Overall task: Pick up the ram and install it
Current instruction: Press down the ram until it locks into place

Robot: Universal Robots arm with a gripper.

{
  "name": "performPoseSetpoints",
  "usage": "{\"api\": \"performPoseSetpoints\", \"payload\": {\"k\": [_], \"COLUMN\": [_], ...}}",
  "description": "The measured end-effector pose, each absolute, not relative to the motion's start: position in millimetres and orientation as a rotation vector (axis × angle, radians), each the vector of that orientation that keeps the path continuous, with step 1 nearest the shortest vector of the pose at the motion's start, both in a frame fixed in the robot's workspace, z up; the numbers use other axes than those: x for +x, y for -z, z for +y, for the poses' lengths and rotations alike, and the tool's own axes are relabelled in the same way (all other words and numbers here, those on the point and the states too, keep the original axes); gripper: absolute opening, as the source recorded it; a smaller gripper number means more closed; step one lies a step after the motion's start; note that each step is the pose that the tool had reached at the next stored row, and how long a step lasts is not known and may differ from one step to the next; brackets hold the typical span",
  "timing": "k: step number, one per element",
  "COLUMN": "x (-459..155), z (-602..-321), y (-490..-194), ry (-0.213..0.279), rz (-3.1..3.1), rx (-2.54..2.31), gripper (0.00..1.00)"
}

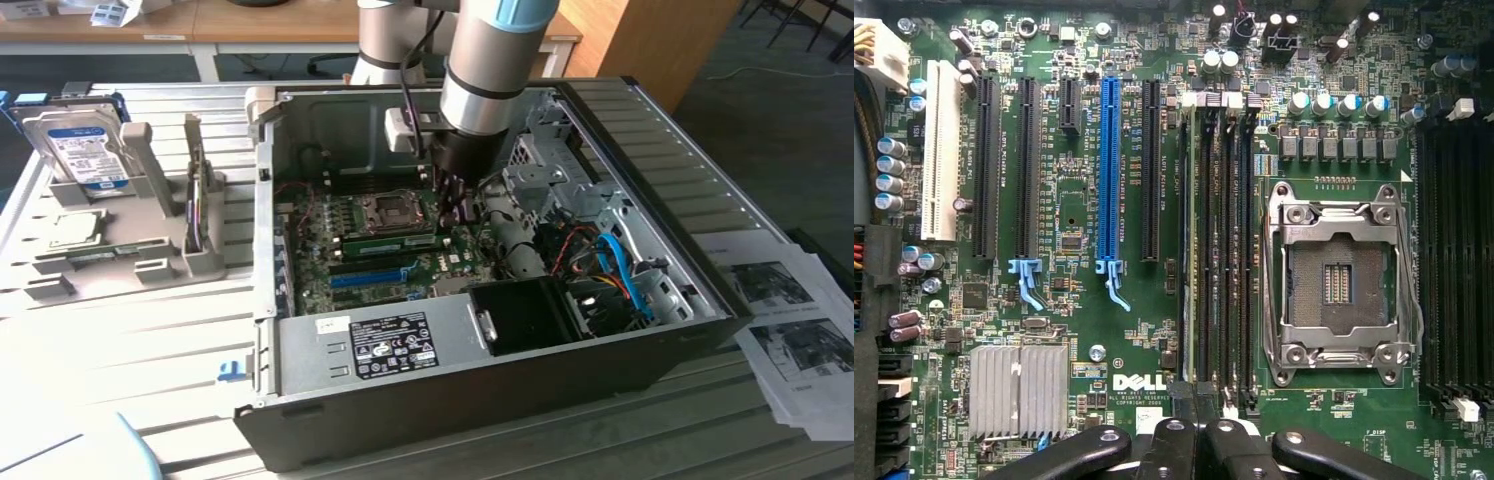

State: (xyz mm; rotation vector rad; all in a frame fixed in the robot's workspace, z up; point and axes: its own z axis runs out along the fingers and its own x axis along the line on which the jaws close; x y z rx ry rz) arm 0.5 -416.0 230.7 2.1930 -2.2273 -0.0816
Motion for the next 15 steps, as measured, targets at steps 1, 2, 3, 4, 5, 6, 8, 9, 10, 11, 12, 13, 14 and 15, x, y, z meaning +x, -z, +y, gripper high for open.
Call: {"api": "performPoseSetpoints", "payload": {"k": [1,2,3,4,5,6,8,9,10,11,12,13,14,15], "x": [0.5,0.5,0.5,0.5,0.5,0.5,0.5,0.5,0.5,0.5,0.5,0.5,0.5,0.5], "z": [-416.0,-416.0,-416.0,-416.1,-416.1,-416.0,-416.0,-416.0,-416.0,-416.0,-416.0,-416.0,-416.0,-416.0], "y": [-230.7,-230.7,-230.7,-230.6,-230.3,-229.9,-229.6,-229.6,-229.6,-229.6,-229.4,-229.2,-229.1,-229.1], "ry": [0.082,0.082,0.082,0.081,0.081,0.081,0.081,0.081,0.081,0.081,0.082,0.082,0.082,0.082], "rz": [-2.227,-2.227,-2.227,-2.227,-2.227,-2.227,-2.227,-2.227,-2.227,-2.227,-2.227,-2.227,-2.227,-2.227], "rx": [2.193,2.193,2.193,2.193,2.193,2.193,2.193,2.193,2.193,2.193,2.193,2.193,2.193,2.193], "gripper": [0.09,0.09,0.09,0.09,0.09,0.09,0.09,0.09,0.09,0.09,0.09,0.09,0.09,0.09]}}
